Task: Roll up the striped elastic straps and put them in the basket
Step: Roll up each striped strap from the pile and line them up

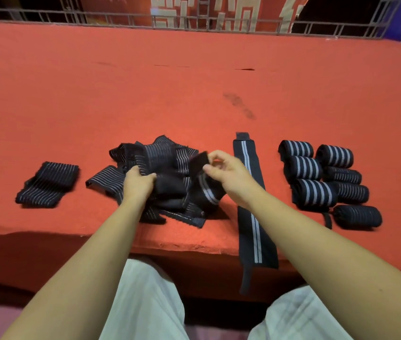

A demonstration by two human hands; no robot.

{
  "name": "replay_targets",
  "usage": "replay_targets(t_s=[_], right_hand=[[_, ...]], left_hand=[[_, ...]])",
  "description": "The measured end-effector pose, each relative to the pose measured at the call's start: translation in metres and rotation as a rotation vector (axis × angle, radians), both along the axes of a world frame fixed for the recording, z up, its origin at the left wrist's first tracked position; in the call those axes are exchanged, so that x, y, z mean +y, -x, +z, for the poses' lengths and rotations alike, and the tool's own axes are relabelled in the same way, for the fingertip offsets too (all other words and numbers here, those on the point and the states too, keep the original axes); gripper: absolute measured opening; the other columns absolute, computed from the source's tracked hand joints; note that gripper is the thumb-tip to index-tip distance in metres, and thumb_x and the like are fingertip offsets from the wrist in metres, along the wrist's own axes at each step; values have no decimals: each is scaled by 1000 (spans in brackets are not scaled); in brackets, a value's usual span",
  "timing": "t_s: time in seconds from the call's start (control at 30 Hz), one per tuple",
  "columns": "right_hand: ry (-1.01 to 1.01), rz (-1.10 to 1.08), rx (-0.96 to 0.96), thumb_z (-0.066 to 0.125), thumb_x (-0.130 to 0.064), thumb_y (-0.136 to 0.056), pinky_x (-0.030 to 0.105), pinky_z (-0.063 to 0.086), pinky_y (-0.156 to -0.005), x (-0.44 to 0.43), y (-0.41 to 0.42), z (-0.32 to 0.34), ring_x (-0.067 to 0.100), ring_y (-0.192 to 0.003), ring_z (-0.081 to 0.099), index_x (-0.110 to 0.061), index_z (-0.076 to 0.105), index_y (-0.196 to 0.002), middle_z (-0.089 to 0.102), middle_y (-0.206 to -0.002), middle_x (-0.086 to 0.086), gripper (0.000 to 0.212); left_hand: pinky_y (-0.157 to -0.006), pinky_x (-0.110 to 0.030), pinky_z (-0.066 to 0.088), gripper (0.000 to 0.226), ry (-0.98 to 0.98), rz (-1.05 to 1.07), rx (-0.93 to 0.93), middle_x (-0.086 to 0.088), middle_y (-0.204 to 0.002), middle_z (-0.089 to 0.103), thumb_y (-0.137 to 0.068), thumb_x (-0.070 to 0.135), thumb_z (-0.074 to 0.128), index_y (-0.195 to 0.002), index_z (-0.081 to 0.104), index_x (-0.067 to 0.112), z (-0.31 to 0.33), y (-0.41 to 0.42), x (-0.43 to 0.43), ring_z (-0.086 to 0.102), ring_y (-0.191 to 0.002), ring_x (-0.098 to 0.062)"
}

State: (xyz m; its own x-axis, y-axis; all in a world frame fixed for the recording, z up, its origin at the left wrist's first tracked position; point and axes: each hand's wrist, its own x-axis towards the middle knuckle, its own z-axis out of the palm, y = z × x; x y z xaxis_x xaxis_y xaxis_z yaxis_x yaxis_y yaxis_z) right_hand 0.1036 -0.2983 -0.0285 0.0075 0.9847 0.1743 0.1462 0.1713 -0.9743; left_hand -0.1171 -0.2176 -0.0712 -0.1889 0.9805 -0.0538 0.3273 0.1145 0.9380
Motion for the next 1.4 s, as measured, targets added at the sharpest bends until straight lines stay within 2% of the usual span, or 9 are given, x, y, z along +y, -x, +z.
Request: replay_targets(t_s=[0.17,0.27,0.33,0.47,0.57,0.73,0.9,1.2,1.4], right_hand=[[-16,-115,-30,64,-17,-94,32,35,-64,-3,-31,16,19,-71,47,-27,54,-81,53,-74,8,19],[35,-153,90,63,-19,-94,38,32,-66,-1,-32,21,24,-73,48,-28,52,-79,55,-74,11,20],[64,-151,258,61,-15,-97,39,37,-64,2,-29,29,23,-70,53,-24,51,-82,58,-76,10,20],[106,-184,563,55,-8,-100,39,53,-66,7,-23,57,19,-66,60,-17,47,-83,61,-75,6,21],[145,-267,592,57,-10,-100,41,56,-69,6,-28,67,21,-70,62,-17,47,-81,61,-79,8,23],[317,-19,324,69,-29,-92,38,51,-87,-5,-32,59,18,-87,66,-18,63,-106,70,-100,3,19],[284,-122,-28,73,-21,-89,27,41,-65,-2,-27,51,10,-70,57,-20,71,-96,66,-77,-7,7],[158,-291,344,65,-10,-94,23,48,-50,4,-37,70,12,-66,60,-15,66,-98,66,-84,0,6],[135,-293,302,67,-11,-92,25,50,-52,-1,-51,77,14,-67,62,-14,68,-98,67,-85,3,7]], left_hand=[[-105,-42,39,47,40,38,249,-23,-132,54,-89,17,67,-128,45,3,0,2,5,51,-124,-40],[-112,-44,30,54,-395,177,329,-21,-135,45,-91,24,63,-136,44,3,24,-15,-11,42,-128,-37],[-107,-34,37,45,-563,-149,196,-9,-129,55,-96,38,56,-130,55,7,37,-31,-28,51,-122,-23],[-93,-20,46,32,-343,-753,164,19,-111,69,-90,44,67,-119,63,30,35,-69,-55,61,-104,7],[-73,-31,42,25,-439,-584,9,17,-78,61,-100,31,56,-86,65,14,28,-73,-45,53,-74,4],[-76,-30,47,22,-421,-569,-46,18,-81,69,-101,32,54,-95,71,18,48,-71,-33,60,-78,1],[-67,-17,44,7,-342,-564,-99,22,-72,64,-97,27,65,-100,62,21,38,-70,-33,57,-68,8],[-115,-26,29,64,-245,-638,209,10,-154,40,-101,37,53,-157,24,27,-33,-54,-38,39,-141,-8],[-103,-26,36,41,-319,-570,285,10,-134,57,-101,23,54,-142,53,23,-38,-61,-30,51,-129,-11]])
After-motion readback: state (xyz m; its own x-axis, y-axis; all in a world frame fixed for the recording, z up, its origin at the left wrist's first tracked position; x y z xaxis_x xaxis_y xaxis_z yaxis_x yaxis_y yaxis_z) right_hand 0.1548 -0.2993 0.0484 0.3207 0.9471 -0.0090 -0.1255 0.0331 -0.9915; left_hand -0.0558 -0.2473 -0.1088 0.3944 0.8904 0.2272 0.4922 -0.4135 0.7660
